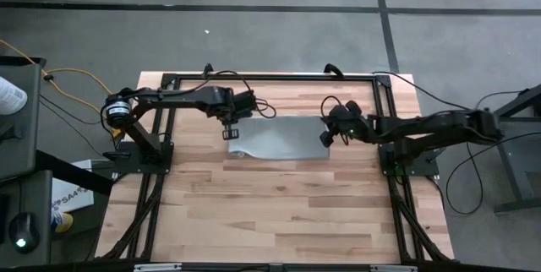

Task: Fold microfiber towels
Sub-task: Fold the grey towel

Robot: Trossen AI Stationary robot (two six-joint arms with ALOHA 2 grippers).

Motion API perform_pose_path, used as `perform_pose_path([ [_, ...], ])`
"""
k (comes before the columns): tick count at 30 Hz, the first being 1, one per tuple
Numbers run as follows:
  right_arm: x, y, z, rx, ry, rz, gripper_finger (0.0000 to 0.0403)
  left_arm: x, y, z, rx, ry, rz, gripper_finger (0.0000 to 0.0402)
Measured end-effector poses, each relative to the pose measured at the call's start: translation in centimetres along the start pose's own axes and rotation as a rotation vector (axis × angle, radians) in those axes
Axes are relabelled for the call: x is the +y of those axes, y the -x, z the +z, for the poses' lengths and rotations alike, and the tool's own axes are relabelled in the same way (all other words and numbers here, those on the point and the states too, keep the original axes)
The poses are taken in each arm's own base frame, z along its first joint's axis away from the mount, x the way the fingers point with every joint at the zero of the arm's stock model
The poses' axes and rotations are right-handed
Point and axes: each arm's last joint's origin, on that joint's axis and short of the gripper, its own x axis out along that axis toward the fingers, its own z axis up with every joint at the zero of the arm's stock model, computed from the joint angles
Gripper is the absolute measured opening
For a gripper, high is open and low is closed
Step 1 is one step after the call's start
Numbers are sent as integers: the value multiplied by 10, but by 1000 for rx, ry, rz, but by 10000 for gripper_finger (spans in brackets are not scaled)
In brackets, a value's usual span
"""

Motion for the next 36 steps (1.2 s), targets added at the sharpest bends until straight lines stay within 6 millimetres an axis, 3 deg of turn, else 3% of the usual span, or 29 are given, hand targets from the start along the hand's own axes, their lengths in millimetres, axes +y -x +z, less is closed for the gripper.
perform_pose_path([
  [8, 5, 8, 0, -10, 14, 34, 3, 0, 13, 6, -11, 7, 18, 0],
  [17, 4, 9, -1, -35, 59, -55, 3, -14, 36, 16, -43, -66, 320, 0],
  [27, 7, 12, -1, -77, 117, -111, 3, -8, 52, 12, -17, -26, 442, 0],
  [36, 10, 22, 7, -186, 237, -222, 3, -2, 79, 3, -100, -3, 558, 0],
])
